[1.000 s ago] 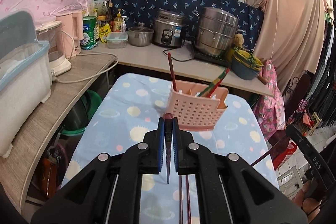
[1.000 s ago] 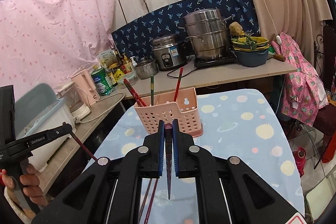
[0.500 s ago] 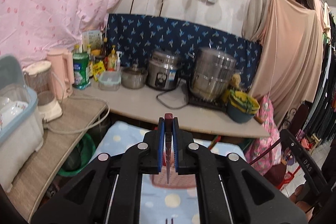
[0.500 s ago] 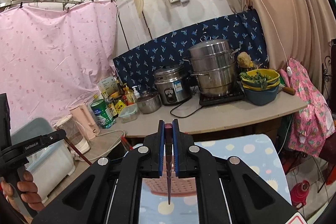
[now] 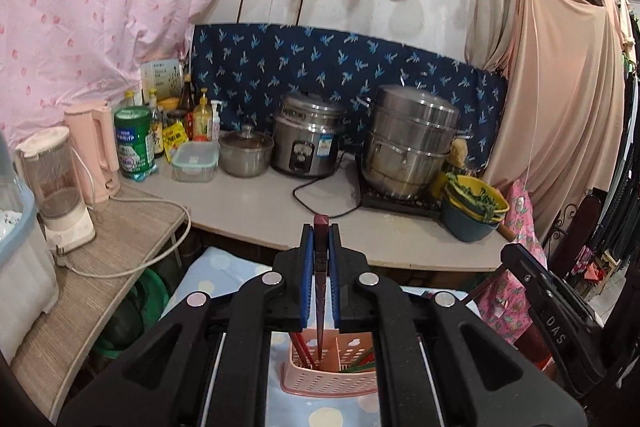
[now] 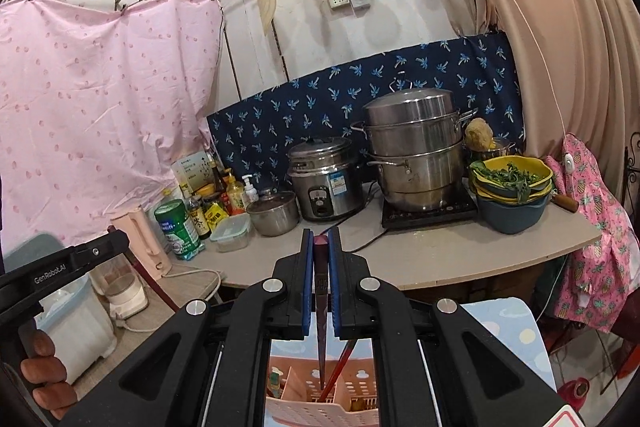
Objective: Organize utensils
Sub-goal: 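Open the left tool over the basket while the right tool releases its chopstick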
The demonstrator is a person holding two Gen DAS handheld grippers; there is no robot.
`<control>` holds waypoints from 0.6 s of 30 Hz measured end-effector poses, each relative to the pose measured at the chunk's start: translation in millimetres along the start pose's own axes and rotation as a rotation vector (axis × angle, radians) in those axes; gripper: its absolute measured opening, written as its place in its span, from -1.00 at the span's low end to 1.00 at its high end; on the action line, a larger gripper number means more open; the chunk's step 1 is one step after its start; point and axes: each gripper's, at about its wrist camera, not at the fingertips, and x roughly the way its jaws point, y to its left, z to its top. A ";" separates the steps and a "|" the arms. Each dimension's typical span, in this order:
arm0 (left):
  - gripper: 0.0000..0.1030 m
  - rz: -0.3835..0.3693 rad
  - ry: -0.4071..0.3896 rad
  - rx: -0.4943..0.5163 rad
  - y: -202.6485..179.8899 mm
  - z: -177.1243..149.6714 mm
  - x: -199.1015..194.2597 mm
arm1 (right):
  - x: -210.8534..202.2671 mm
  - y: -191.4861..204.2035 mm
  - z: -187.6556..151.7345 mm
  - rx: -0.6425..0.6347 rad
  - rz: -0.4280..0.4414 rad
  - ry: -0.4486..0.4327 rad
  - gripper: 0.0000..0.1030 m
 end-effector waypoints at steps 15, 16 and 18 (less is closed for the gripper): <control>-0.14 0.042 0.067 -0.014 11.3 -26.9 26.7 | 24.1 -5.5 -29.8 -0.024 -0.019 0.072 -0.50; -0.14 0.045 0.065 -0.008 10.7 -27.7 25.0 | 22.5 -5.2 -28.9 -0.023 -0.018 0.070 -0.46; -0.14 0.051 0.069 0.003 10.2 -29.2 22.7 | 18.7 -3.9 -27.6 -0.025 -0.014 0.066 -0.46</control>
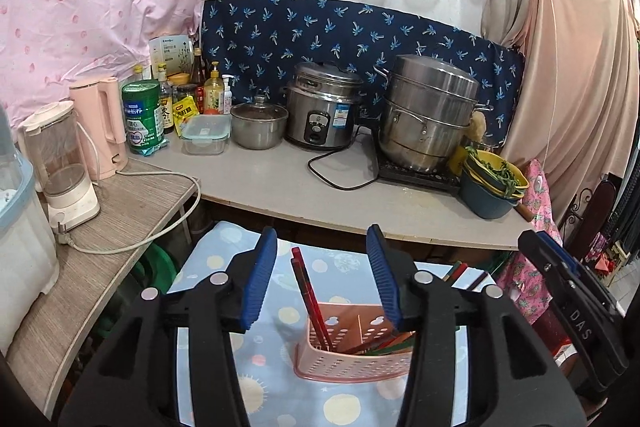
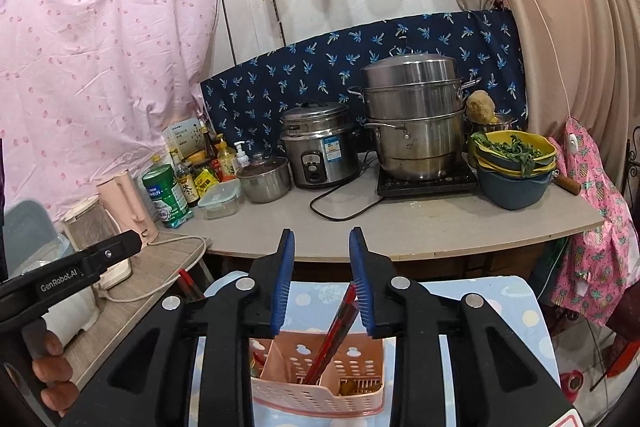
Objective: Organize utensils
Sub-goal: 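Open the left tool over the basket while the right tool releases its chopstick, then move both tools back down toward the last two chopsticks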
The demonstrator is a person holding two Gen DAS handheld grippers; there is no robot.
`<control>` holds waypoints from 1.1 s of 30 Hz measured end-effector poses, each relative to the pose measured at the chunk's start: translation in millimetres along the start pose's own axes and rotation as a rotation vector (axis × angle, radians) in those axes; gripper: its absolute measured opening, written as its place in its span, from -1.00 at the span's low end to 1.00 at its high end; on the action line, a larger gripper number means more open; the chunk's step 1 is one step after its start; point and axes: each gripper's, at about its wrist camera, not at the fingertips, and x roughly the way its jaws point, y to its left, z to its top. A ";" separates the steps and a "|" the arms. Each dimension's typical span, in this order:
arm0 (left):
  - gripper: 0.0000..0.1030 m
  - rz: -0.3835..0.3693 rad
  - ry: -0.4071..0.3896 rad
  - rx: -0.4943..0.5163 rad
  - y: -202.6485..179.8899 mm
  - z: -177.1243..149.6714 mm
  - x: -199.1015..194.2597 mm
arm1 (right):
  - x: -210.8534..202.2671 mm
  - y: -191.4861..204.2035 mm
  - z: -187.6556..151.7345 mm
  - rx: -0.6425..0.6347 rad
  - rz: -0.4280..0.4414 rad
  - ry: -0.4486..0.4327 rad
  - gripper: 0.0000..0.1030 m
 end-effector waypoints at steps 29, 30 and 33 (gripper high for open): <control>-0.13 0.116 0.139 0.109 16.2 -117.0 -90.4 | -136.5 40.8 -92.7 -0.089 0.029 0.102 -0.42; -0.13 0.118 0.143 0.112 16.8 -121.7 -92.9 | -141.4 44.3 -98.2 -0.101 0.027 0.104 -0.42; -0.13 0.121 0.164 0.112 19.9 -136.6 -100.2 | -152.6 53.0 -114.7 -0.124 0.028 0.119 -0.42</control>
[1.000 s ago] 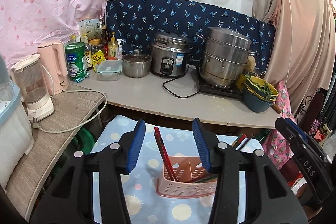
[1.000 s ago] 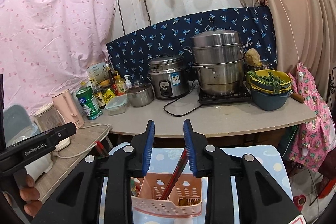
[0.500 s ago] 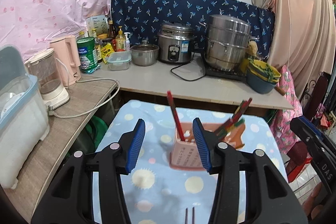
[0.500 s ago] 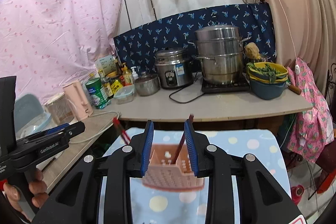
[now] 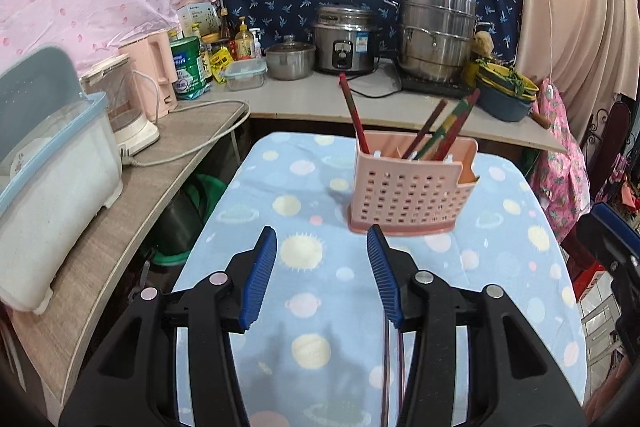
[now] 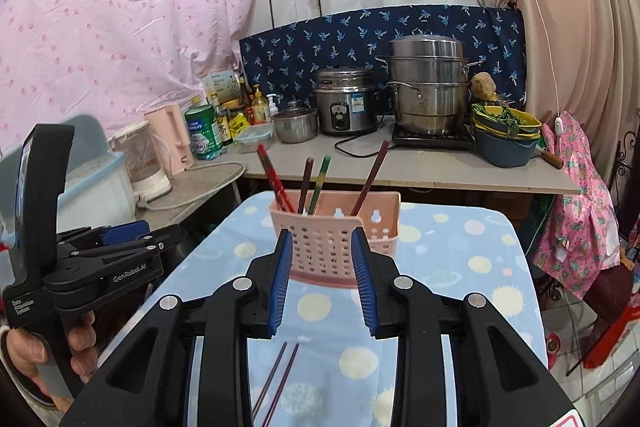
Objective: Organize utensils
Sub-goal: 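Move both tools back down toward the last two chopsticks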
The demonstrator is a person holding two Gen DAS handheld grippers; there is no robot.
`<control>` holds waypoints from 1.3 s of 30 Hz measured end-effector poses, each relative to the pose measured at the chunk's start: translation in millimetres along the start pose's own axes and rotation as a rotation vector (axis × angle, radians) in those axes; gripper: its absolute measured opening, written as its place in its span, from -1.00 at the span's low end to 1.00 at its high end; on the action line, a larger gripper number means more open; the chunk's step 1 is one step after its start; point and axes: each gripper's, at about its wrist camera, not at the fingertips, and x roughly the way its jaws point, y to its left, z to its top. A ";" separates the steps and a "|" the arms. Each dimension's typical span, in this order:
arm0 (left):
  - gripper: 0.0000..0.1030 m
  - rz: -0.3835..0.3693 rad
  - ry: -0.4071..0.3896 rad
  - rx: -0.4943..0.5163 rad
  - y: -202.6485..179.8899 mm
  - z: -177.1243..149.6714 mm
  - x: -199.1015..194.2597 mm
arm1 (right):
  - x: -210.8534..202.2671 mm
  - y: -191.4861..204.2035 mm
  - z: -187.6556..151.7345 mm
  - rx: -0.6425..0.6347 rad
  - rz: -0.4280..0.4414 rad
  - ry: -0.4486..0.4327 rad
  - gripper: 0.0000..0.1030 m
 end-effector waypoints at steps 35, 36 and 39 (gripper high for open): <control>-0.13 -0.003 0.260 -0.005 11.5 -174.8 8.5 | -3.7 41.1 -198.4 0.099 0.032 0.355 -0.42; -0.13 -0.003 0.266 -0.004 11.8 -177.7 8.9 | -3.1 43.0 -201.5 0.099 0.034 0.361 -0.42; -0.13 -0.007 0.278 -0.004 13.3 -184.8 9.3 | -1.0 50.3 -209.6 0.096 0.046 0.380 -0.42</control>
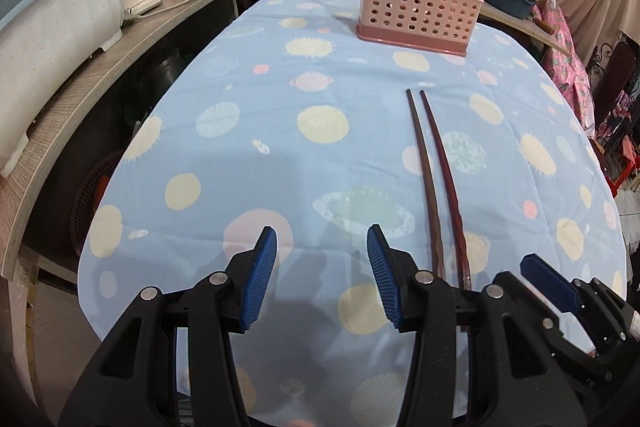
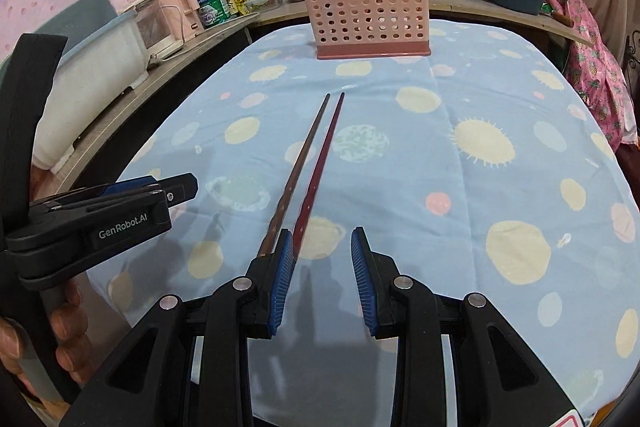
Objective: Organize utensils
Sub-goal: 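Move both tools back down toward the last two chopsticks, then grasp the dark-red chopstick with the right tool while the left tool grasps the brown one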
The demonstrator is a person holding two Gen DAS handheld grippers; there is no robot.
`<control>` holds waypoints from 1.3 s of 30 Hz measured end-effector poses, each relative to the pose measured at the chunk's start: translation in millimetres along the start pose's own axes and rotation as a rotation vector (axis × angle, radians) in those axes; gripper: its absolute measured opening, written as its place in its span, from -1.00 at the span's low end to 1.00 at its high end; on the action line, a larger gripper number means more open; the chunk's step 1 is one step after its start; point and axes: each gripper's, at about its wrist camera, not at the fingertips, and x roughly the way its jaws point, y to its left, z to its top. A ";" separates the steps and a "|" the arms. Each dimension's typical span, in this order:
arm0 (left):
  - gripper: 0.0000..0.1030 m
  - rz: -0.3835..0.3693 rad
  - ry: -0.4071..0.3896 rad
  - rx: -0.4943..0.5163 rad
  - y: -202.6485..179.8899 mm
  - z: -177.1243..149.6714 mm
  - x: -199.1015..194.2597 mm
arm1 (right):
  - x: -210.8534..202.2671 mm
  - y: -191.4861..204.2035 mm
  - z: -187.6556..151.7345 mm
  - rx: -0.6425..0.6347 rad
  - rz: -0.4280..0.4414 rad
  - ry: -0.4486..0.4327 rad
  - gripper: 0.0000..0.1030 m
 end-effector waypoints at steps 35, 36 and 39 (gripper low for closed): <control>0.26 -0.094 0.063 0.063 -31.3 -29.5 8.2 | 4.3 -29.7 -25.3 0.058 -0.115 0.005 -0.87; 0.26 -0.099 0.065 0.065 -33.7 -29.9 9.3 | 3.6 -31.6 -25.8 0.063 -0.115 0.005 -0.87; 0.26 -0.109 0.075 0.068 -39.6 -31.2 14.4 | 2.5 -33.4 -26.6 0.070 -0.113 0.004 -0.87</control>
